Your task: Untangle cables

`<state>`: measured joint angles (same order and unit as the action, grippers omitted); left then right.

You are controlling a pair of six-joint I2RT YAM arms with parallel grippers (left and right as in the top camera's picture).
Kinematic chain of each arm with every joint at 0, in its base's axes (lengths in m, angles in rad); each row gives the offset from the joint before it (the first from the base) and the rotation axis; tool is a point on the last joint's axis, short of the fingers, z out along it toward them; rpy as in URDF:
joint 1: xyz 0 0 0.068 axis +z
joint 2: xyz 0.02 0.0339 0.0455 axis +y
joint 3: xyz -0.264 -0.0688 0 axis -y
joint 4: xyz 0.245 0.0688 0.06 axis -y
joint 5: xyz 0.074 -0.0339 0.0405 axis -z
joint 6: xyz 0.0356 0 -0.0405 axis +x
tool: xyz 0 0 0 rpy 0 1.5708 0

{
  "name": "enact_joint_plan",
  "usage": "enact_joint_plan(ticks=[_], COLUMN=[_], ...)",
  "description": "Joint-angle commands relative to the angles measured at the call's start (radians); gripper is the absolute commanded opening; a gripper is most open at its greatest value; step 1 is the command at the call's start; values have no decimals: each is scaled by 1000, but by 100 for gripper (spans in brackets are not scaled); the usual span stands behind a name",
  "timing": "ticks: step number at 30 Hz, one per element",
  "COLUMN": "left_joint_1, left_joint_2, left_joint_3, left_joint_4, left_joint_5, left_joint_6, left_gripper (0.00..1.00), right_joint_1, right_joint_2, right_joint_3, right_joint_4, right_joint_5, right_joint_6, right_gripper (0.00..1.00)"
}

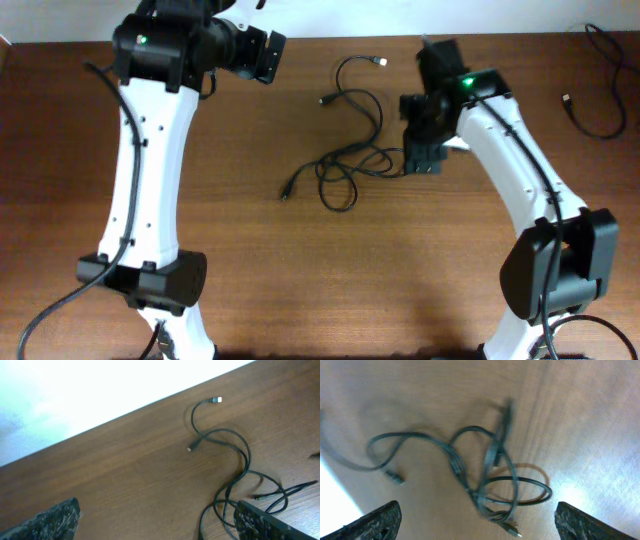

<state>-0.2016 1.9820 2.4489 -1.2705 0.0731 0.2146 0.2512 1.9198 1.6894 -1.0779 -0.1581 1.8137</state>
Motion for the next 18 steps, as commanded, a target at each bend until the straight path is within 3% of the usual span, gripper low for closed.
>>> enact_joint_plan(ticks=[1,4,6,7,8,9,12,18], left_joint_1=[2,2,2,2,2,2,2,2], left_joint_2=[-42,-46,-46,-46,-46,-46,-46,-46], left_joint_3=[4,4,4,4,4,4,4,4], left_joint_4=[-3,-13,-22,-29,-32,-36,-43,-60], left_joint_5=[-10,-10,-10,-10,-10,-10,-10,-10], left_joint_6=[-19,-19,-19,-19,-19,-19,-19,-19], left_gripper=[99,99,99,99,98,99,99,99], right_joint_1=[47,56,56,56,56,56,56,63], right_joint_2=[2,2,2,2,2,2,2,-56], right_joint_3=[-79,-119,-132,-136,-137,-137,-136,-55], right_joint_4=[41,95,108,108,107,108,169,435], right_joint_5=[4,5,21,42,53,58,54,-32], right_joint_6=[140,140,140,138,131,131,35,-694], right_gripper=[98,96,80,59,13,4,4,4])
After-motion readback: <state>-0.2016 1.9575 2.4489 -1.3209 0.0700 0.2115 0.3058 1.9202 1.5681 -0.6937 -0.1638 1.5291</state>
